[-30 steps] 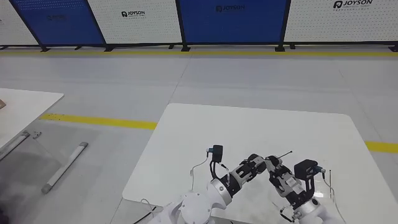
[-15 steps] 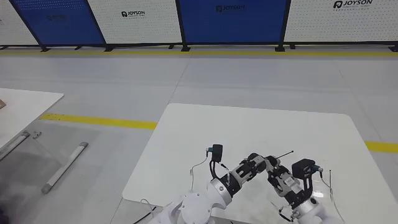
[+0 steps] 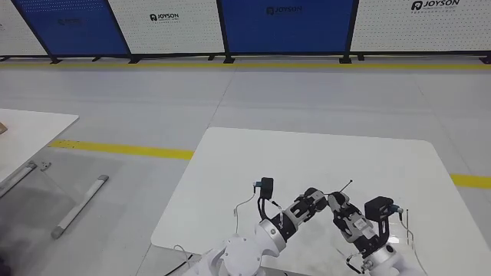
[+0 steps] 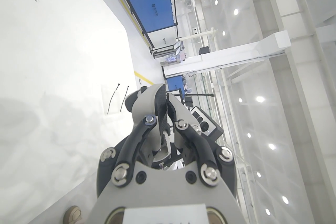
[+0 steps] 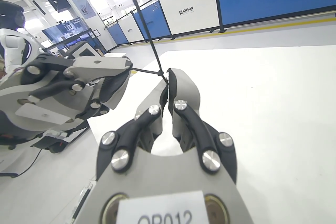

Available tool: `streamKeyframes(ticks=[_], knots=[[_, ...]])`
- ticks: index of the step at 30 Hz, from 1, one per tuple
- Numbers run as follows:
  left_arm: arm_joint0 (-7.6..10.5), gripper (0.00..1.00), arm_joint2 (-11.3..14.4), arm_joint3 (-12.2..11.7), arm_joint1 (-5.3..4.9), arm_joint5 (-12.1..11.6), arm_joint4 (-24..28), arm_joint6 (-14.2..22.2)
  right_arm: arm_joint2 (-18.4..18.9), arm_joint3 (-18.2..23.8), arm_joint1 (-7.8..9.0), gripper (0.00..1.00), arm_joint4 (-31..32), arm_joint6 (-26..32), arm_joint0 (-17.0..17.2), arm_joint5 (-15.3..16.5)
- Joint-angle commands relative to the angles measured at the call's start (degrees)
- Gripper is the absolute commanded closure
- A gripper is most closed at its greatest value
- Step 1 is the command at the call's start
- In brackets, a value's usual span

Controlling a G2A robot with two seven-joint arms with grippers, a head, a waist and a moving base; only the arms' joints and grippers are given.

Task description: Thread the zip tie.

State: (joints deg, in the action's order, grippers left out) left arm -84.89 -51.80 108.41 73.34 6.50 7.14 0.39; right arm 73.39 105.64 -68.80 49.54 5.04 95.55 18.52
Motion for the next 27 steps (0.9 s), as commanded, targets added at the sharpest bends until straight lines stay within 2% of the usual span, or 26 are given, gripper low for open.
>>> streamKeyframes(ticks=[1,10,16,19,25,26,27], knots=[[-0.01,1.00,0.0,0.0,0.02,0.0,-0.1,0.0,0.0,0.0,0.00,1.00,0.0,-0.1,0.0,-0.1],[-0.38,1.00,0.1,0.2,0.10,-1.3,-0.2,-0.1,-0.4,-0.6,0.01,1.00,0.2,-0.1,-0.2,0.1],[-0.81,1.00,0.2,0.7,0.11,-4.6,-0.5,0.3,-1.1,-1.0,-0.03,1.00,0.8,0.4,-0.7,-0.1],[-1.17,1.00,0.0,1.0,0.09,-5.6,-0.6,0.2,-1.2,-1.1,-0.02,1.00,1.0,0.5,-0.8,0.0],[-1.41,1.00,-0.4,0.6,0.10,-5.0,-0.9,-0.8,-0.9,-0.9,0.07,1.00,0.3,-0.3,-0.3,0.9],[-1.36,1.00,-0.4,0.5,0.13,-4.9,-0.7,-0.8,-0.7,-0.8,0.11,0.88,0.1,-0.5,-0.1,1.0],[-1.32,1.00,-0.4,0.3,0.15,-4.7,-0.6,-0.8,-0.6,-0.7,0.14,0.82,-0.1,-0.6,0.0,1.0]])
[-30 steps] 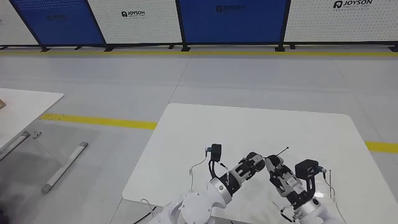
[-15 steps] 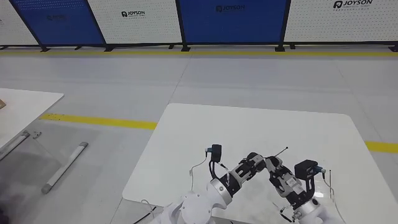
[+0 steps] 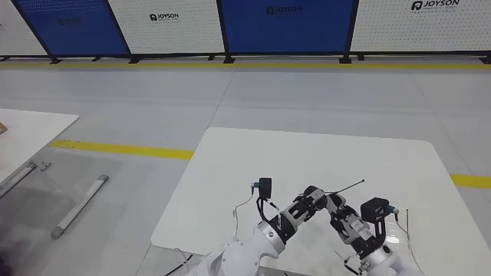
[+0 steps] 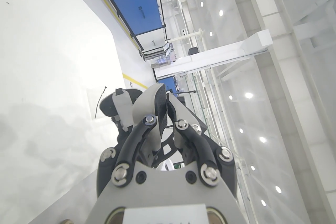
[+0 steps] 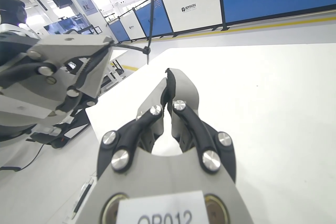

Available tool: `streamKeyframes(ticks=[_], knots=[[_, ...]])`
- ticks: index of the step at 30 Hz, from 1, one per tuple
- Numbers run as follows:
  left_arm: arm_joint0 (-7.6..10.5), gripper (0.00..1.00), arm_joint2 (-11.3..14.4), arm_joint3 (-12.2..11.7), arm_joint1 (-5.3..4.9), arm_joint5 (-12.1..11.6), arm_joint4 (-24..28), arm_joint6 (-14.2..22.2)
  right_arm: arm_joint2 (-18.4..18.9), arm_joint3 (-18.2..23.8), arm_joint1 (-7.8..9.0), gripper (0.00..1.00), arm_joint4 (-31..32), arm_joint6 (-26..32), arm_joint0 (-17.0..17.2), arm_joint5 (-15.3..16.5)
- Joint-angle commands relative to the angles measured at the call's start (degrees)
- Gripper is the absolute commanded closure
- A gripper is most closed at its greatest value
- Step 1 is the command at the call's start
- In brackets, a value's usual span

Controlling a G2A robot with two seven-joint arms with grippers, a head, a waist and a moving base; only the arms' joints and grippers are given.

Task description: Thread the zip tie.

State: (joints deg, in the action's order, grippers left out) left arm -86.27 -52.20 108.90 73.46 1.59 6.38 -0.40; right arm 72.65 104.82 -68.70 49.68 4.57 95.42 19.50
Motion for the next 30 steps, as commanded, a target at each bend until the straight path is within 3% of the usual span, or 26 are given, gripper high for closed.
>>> streamKeyframes(ticks=[1,7,13,21,30], knots=[[0.12,1.00,0.1,-0.4,0.05,0.4,0.3,0.1,0.3,0.2,0.08,0.80,-0.3,-0.2,0.3,0.0],[0.50,1.00,0.3,-0.8,0.20,0.8,0.5,0.1,0.6,0.4,0.26,0.77,-0.7,-0.4,0.6,0.0],[0.58,1.00,0.2,-0.9,0.26,1.0,0.4,0.1,0.8,0.7,0.31,0.82,-0.8,-0.6,0.7,0.0],[0.63,1.00,0.3,-1.1,0.34,1.4,0.3,0.3,0.7,1.5,0.36,0.74,-0.5,-0.2,0.8,-0.2],[0.75,1.00,0.5,-1.2,0.43,1.7,-0.1,0.6,0.8,1.9,0.38,0.78,-0.8,-0.6,0.9,-0.4]])
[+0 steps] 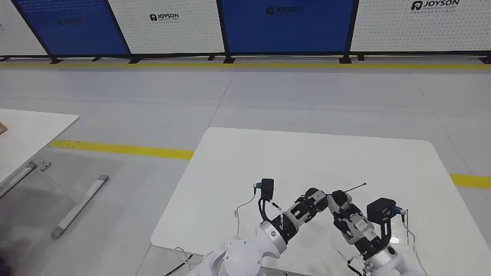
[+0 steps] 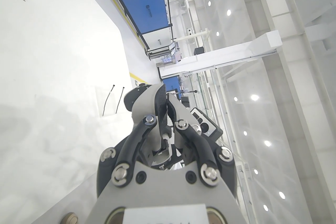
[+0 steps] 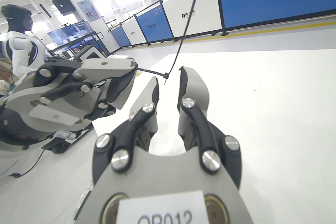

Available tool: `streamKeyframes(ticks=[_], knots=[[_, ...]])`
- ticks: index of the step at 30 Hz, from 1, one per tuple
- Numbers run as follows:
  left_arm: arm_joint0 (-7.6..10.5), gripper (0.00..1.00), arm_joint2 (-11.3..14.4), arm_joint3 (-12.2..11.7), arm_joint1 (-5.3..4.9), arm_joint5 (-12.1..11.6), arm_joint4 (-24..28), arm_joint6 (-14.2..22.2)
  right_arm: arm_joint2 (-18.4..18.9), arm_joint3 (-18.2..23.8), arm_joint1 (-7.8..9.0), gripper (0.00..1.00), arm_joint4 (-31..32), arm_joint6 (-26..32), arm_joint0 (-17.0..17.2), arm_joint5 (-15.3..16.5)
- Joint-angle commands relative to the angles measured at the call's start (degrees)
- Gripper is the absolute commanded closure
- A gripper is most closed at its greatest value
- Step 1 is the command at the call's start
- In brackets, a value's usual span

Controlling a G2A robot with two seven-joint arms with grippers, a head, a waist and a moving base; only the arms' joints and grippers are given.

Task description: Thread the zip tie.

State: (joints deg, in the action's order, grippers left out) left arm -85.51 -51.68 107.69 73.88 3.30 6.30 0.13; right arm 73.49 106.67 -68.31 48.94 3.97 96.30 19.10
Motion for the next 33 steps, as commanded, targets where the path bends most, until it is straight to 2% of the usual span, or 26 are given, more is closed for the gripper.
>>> streamKeyframes(ticks=[1,6,7,8,17,33], knots=[[-0.01,1.00,0.0,0.0,0.01,0.0,-0.1,0.1,0.0,0.0,0.00,0.78,0.0,0.0,0.0,-0.1],[-0.10,1.00,0.2,0.0,0.03,-0.1,-0.4,0.2,0.1,0.1,-0.02,0.83,-0.3,-0.5,0.0,-0.4],[-0.13,1.00,0.2,0.1,0.04,-0.1,-0.4,0.2,0.1,0.0,-0.04,0.88,-0.3,-0.7,0.0,-0.4],[-0.17,1.00,0.2,0.1,0.05,-0.1,-0.4,0.1,0.1,-0.1,-0.04,1.00,-0.4,-0.7,0.0,-0.4],[-0.54,1.00,-0.1,0.6,0.05,-0.6,-0.6,-0.1,-0.2,-0.4,-0.08,1.00,-0.4,-1.0,-0.1,-0.6],[-1.90,1.00,-0.3,2.7,-0.19,-4.2,-2.1,1.1,-1.3,-0.6,-0.11,1.00,1.3,0.0,-0.6,-1.1]])
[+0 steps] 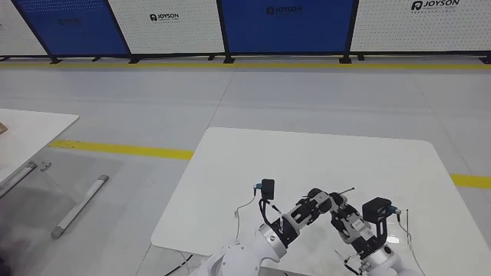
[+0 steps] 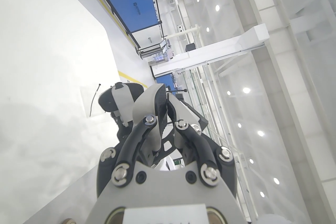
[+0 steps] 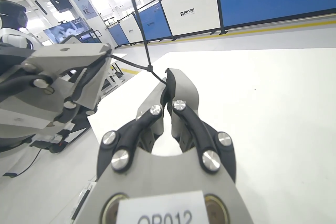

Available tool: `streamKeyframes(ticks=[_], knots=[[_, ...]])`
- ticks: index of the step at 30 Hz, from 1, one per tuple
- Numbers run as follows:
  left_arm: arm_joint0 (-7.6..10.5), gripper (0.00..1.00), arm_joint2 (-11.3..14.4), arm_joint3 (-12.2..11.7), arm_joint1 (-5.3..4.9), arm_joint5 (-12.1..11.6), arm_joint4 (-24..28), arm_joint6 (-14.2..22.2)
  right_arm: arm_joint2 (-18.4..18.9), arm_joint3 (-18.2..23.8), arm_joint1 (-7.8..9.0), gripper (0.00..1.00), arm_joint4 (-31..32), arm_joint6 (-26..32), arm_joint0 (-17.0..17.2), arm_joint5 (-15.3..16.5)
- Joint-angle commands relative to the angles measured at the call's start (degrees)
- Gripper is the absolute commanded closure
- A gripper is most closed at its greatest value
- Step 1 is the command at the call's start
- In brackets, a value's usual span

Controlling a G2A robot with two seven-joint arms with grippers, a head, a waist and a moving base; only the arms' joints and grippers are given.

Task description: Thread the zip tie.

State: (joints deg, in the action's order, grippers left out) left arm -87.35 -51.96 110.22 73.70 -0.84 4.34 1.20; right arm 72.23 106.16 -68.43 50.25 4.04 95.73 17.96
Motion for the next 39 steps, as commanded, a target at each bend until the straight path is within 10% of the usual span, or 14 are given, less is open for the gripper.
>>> streamKeyframes(ticks=[1,38,39], knots=[[-0.19,1.00,0.0,0.3,-0.03,-0.2,-0.2,0.1,0.0,-0.1,0.01,1.00,0.1,-0.1,0.0,0.1],[-3.07,1.00,-0.2,4.7,-0.63,-2.4,-3.3,0.1,-0.4,-2.3,0.03,1.00,0.4,0.1,-0.9,0.4],[-2.98,1.00,-0.2,4.5,-0.60,-1.9,-3.3,-0.2,-0.5,-2.3,0.04,0.76,0.1,0.3,-0.9,0.6]])
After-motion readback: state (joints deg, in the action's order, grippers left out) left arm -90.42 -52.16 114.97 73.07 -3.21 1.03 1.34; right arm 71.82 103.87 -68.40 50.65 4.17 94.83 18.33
